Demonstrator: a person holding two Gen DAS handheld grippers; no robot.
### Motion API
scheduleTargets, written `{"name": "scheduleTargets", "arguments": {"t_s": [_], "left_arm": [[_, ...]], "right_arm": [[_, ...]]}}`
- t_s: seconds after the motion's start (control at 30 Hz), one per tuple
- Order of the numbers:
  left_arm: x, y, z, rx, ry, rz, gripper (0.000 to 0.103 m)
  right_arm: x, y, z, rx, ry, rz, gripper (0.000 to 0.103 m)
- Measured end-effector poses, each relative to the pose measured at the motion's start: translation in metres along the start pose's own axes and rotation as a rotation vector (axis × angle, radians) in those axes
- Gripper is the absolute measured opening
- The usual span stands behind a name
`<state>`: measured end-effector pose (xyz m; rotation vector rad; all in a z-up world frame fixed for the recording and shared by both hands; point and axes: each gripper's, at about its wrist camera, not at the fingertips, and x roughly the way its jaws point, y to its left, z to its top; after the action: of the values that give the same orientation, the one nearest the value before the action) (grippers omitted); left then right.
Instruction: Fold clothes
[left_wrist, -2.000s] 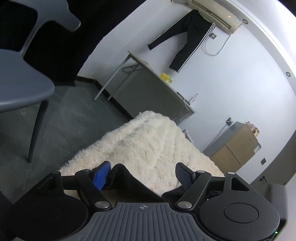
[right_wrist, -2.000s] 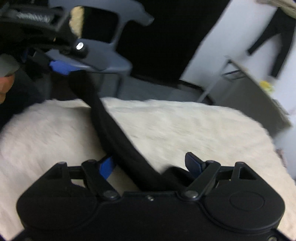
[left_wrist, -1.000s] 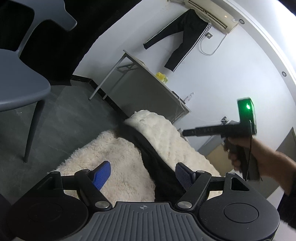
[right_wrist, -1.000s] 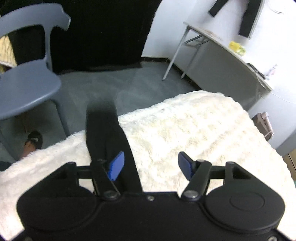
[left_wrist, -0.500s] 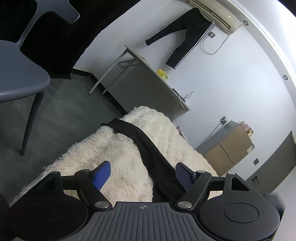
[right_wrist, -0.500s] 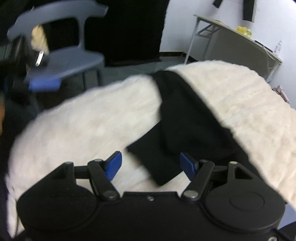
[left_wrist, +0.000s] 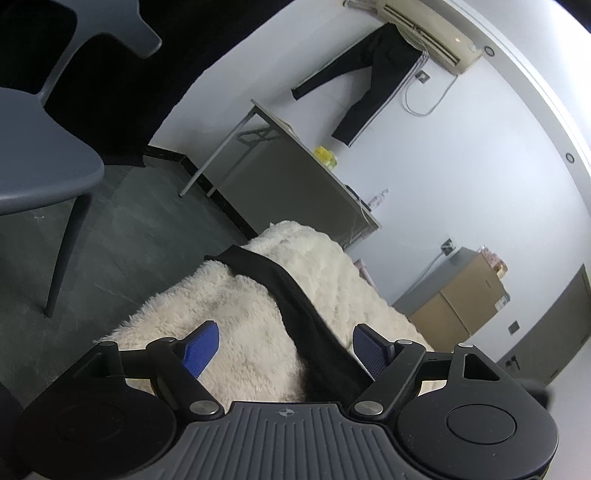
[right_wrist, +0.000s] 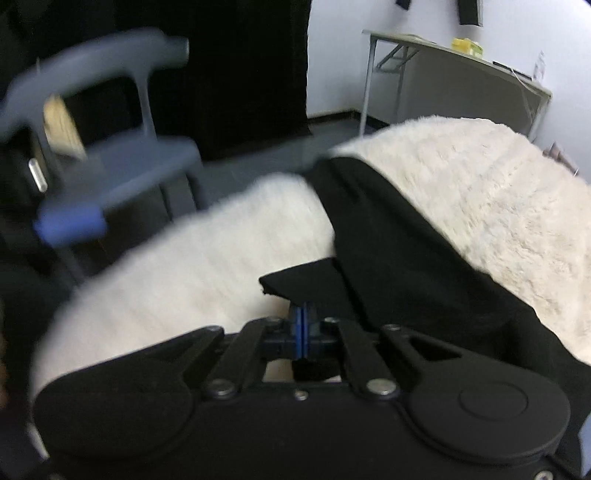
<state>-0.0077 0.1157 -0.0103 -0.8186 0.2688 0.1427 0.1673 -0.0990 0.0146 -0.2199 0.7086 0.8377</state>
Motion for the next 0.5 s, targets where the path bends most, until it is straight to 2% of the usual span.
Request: {"name": "scheduleTargets", "arguments": {"t_s": [0.13, 0.33, 0.5], "left_arm": [[-0.004, 0.003, 0.003, -0.022, -0.019, -0.002, 0.075], [-0.007, 0.004, 0.005, -0.038, -0.037, 0.001, 0.075], [-0.007, 0.005, 0.006, -0.041, -0.041, 0.002, 0.075]], "right_arm": [[-0.033, 0.004, 0.02, 0.139, -0.077, 0.117, 0.0], [-0.074, 0.005, 0.041, 0.251, -0.144, 0.245, 0.0], [-0.093, -0.003, 0.06, 0.347, -0.199, 0.347, 0.0]]}}
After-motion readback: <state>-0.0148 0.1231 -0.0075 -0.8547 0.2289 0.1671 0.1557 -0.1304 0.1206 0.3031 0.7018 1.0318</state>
